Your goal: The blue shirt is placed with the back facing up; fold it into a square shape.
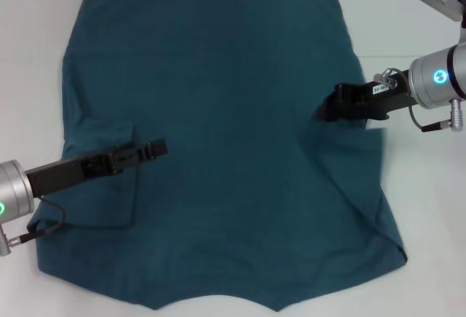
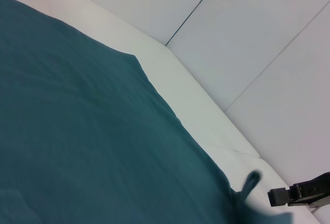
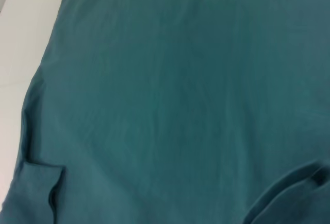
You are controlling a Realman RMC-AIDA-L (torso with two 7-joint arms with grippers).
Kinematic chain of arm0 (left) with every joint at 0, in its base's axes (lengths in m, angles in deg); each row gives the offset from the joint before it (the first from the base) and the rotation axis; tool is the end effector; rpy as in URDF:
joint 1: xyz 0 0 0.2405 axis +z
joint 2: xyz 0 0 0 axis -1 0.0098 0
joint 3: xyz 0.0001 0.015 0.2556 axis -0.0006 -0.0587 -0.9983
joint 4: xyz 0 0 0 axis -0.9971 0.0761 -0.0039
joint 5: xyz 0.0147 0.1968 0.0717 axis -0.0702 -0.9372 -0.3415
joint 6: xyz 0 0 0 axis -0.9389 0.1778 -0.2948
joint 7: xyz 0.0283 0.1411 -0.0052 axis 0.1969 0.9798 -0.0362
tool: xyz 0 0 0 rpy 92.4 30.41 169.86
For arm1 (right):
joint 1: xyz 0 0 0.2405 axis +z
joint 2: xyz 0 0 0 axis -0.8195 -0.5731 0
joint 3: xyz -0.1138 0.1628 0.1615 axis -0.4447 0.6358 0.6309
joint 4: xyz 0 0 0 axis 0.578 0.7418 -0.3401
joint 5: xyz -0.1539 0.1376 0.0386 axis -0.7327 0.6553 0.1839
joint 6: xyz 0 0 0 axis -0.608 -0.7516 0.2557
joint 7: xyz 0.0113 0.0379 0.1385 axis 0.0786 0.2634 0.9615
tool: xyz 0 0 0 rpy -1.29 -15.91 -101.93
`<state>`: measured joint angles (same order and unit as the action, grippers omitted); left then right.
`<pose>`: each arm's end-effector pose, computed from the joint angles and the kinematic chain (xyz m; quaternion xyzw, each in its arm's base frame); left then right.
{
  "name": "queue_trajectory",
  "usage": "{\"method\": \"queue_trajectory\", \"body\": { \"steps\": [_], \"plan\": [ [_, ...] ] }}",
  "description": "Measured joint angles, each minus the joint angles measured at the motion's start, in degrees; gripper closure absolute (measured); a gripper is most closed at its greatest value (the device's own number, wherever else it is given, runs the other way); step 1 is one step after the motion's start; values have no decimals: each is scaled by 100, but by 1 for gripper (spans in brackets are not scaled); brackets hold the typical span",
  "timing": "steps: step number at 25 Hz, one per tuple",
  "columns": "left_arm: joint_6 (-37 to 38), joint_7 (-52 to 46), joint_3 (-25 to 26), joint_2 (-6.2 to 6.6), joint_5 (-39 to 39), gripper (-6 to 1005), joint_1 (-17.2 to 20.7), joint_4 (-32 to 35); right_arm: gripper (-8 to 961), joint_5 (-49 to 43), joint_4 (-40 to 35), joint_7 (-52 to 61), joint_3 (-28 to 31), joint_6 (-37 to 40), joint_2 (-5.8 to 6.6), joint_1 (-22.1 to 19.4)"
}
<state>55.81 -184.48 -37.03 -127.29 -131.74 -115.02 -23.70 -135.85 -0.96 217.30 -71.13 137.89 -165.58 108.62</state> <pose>-0.2905 0.3323 0.0037 -0.7975 -0.4871 -0.3012 0.1900 0.2076 0.4470 -0.0014 -0.7621 0.6126 0.0782 0.1944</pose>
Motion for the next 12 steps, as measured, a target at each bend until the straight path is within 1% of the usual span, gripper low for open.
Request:
{"method": "queue_trajectory", "body": {
  "steps": [3,6,7,10,12],
  "plan": [
    [-7,0,0,0,0,52,4,0,923,147,25,-31,-5,9,-12,11],
    [-9,0,1,0,-1,52,7,0,792,564,113,-228,20,147,-15,13],
    [-9,0,6,0,-2,52,8,0,748,829,145,-398,34,253,-3,-8],
    [-10,0,96,0,-3,52,9,-3,622,1223,119,-628,30,436,59,-115],
    [-10,-53,159,3,-5,52,9,-6,541,1222,54,-612,7,493,140,-186]
  ]
}}
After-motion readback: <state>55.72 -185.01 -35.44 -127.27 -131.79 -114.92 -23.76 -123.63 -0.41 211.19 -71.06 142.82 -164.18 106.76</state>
